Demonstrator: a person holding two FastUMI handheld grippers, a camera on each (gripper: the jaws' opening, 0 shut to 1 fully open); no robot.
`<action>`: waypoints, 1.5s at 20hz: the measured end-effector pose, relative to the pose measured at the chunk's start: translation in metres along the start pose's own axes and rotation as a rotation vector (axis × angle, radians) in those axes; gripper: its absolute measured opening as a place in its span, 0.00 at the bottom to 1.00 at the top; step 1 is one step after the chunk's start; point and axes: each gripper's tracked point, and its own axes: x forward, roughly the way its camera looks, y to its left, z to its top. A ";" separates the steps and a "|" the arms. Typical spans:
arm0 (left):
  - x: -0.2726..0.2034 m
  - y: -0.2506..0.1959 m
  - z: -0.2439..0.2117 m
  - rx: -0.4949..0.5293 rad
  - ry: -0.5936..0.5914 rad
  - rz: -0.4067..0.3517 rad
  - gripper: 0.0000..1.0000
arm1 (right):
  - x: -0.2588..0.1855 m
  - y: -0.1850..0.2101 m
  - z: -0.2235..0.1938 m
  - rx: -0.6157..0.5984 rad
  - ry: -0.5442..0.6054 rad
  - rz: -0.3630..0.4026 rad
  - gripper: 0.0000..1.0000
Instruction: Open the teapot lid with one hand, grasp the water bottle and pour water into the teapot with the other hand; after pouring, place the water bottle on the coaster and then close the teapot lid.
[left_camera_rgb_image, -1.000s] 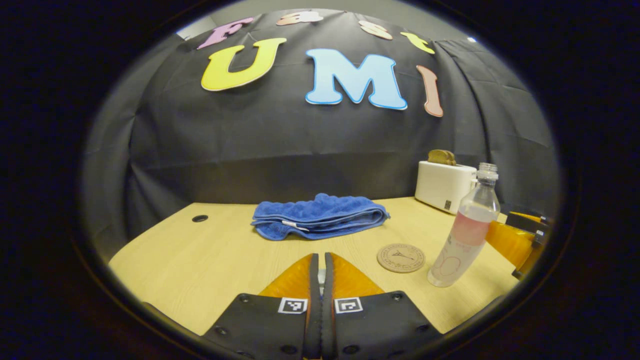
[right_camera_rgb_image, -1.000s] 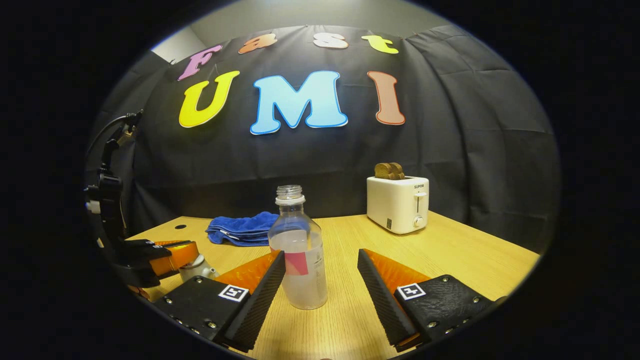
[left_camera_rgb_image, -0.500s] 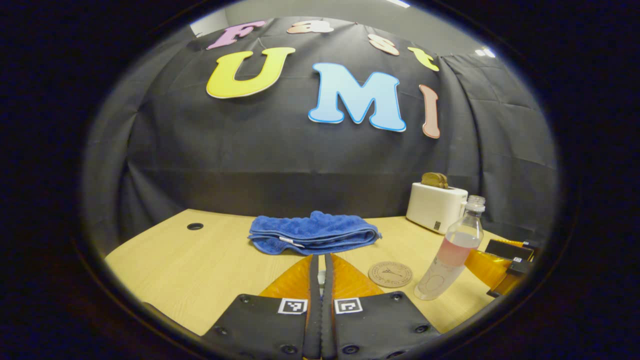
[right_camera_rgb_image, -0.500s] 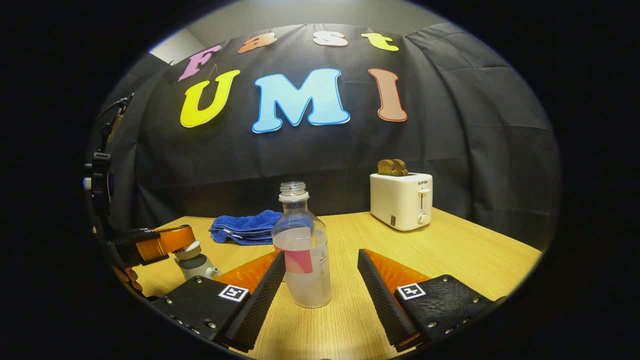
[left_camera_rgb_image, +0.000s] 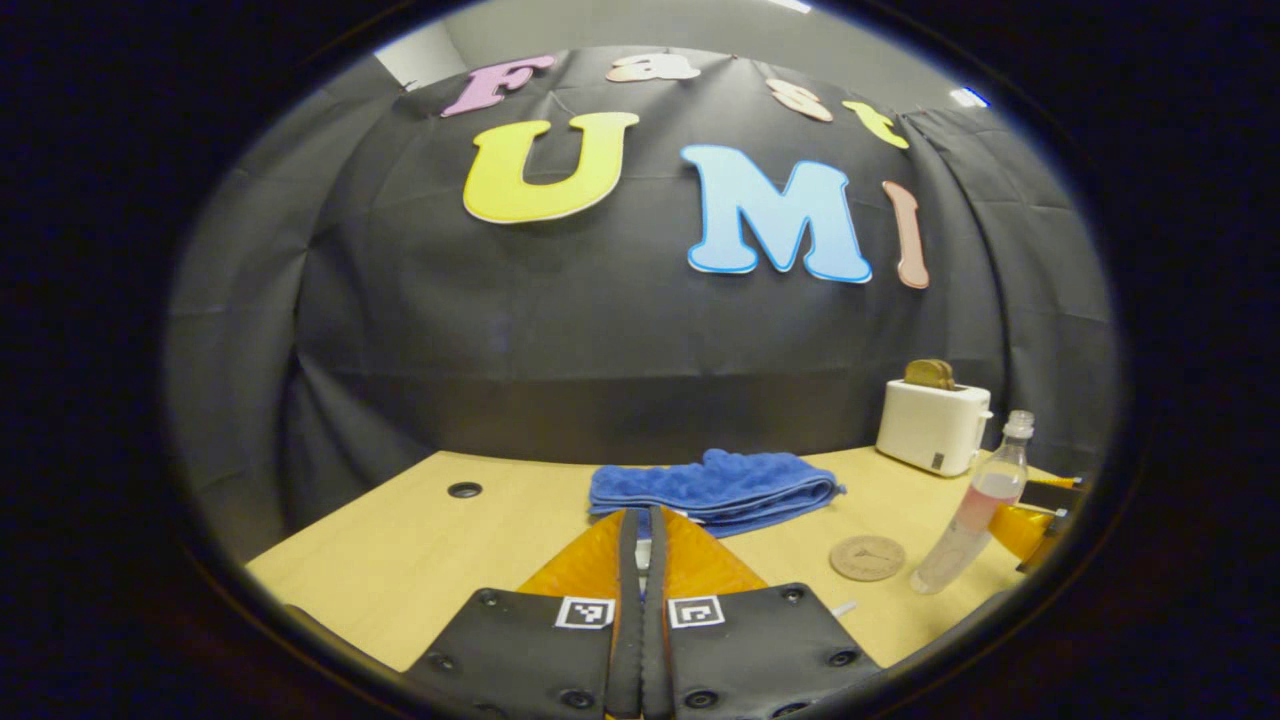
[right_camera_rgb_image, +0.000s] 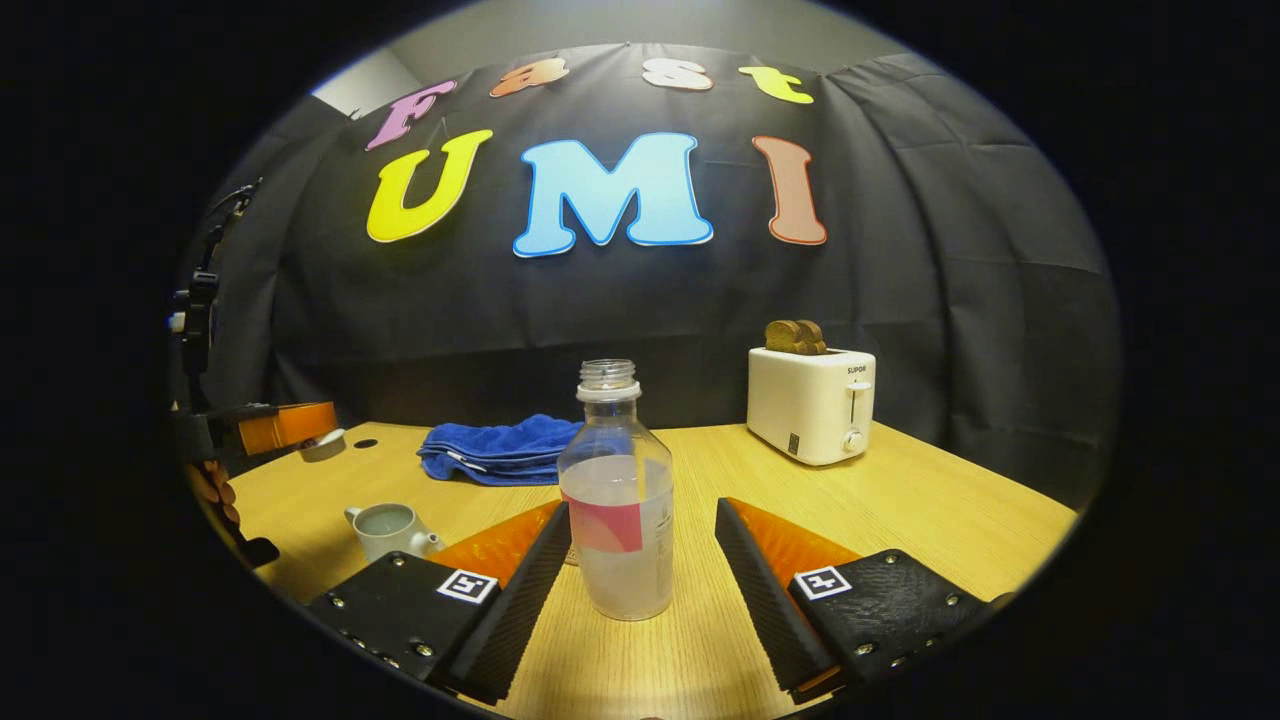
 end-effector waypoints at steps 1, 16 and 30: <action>0.001 0.010 -0.003 -0.003 0.006 0.016 0.06 | 0.003 0.001 -0.001 0.001 0.006 0.001 0.93; 0.004 0.079 -0.047 -0.053 0.105 0.114 0.05 | 0.027 0.009 -0.029 -0.067 0.080 -0.029 0.86; 0.003 0.075 -0.050 -0.071 0.118 0.097 0.06 | 0.027 0.025 0.024 -0.558 -0.079 -0.110 0.78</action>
